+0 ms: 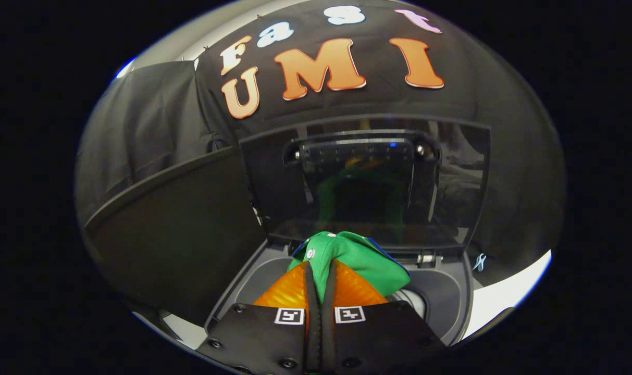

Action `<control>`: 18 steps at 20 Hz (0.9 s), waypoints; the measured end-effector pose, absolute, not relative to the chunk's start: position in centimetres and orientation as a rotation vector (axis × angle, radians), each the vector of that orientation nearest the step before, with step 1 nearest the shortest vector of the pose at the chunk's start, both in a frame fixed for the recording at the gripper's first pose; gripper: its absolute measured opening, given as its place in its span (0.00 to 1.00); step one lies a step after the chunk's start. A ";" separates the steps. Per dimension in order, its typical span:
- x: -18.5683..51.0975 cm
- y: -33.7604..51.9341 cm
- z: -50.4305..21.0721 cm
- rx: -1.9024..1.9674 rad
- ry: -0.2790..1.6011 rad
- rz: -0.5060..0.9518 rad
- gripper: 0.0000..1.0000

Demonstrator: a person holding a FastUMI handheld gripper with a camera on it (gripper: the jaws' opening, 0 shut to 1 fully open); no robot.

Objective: Put the clothes into the washing machine and then close the washing machine lid.

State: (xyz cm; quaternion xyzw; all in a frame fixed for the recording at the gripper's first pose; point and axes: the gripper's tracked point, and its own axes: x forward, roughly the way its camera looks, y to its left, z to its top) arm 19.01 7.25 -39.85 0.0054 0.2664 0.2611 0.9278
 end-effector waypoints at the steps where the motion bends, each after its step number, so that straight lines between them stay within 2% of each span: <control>1: 18.9 7.3 -40.7 0.000 0.564 0.533 0.08; 10: 19.5 7.7 -50.4 0.015 0.835 0.452 0.08; 15: 19.5 7.3 -52.9 0.040 0.966 0.378 0.08; 18: 18.8 6.6 -55.2 0.029 1.106 0.307 0.08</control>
